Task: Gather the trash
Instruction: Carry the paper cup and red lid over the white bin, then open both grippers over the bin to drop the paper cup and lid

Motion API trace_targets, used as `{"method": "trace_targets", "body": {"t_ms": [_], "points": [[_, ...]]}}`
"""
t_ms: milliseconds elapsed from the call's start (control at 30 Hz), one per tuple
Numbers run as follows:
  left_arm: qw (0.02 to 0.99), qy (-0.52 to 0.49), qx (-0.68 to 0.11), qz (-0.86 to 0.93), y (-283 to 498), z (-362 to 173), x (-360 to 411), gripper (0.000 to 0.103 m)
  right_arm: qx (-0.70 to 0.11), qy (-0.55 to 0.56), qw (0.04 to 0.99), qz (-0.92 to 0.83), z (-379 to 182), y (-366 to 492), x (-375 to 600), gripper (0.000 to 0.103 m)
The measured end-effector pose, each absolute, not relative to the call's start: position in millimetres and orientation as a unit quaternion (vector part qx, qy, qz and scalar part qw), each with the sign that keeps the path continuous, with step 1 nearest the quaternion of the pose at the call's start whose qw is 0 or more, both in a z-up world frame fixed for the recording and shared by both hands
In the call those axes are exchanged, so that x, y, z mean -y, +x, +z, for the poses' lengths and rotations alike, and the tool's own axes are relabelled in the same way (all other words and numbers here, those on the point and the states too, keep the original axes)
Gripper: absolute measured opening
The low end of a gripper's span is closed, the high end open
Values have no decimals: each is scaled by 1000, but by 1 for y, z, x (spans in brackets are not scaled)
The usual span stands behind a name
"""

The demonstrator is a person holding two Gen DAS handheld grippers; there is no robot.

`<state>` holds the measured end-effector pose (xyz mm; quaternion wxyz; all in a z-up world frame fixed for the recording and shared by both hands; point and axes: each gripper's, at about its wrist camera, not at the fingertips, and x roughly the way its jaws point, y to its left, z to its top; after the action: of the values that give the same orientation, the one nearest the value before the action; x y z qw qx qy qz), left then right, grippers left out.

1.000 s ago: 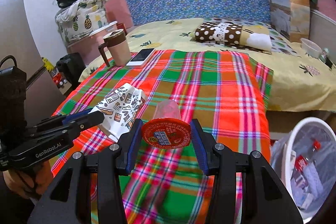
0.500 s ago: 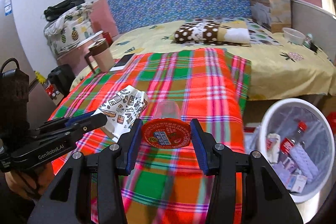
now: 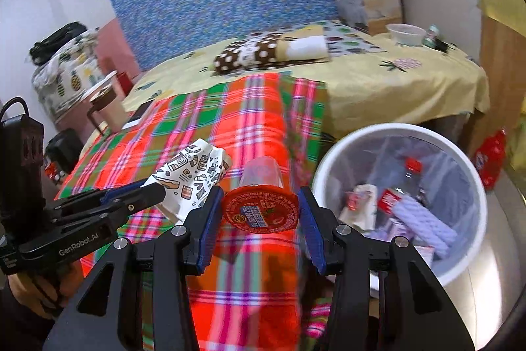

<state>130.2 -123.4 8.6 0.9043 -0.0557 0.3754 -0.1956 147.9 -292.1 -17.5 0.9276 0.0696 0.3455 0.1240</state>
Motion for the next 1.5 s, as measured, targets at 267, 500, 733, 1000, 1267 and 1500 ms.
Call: {"method": "trace_targets", "body": {"t_ms": [267,500,733,1000,1267,1500], "points": [[895,-34,-381,-231,144,6,167,21,-345,91,931,78,-22,145,327,48],[887,-18,-383,-256,155,2,201,21,-353,105,929,43,-28,144,353,48],[879,-2,-390,-275,167,-7,234,22,-359,116,926,18,-34,147,374,48],[868,12,-399,-296,180,-20,261,22,-366,124,922,9,-42,147,386,48],[862,11,-407,-303,189,-27,271,28,-372,127,920,14,-45,148,388,48],[870,-9,-400,-287,188,-18,247,31,-384,122,915,28,-52,156,381,48]]}}
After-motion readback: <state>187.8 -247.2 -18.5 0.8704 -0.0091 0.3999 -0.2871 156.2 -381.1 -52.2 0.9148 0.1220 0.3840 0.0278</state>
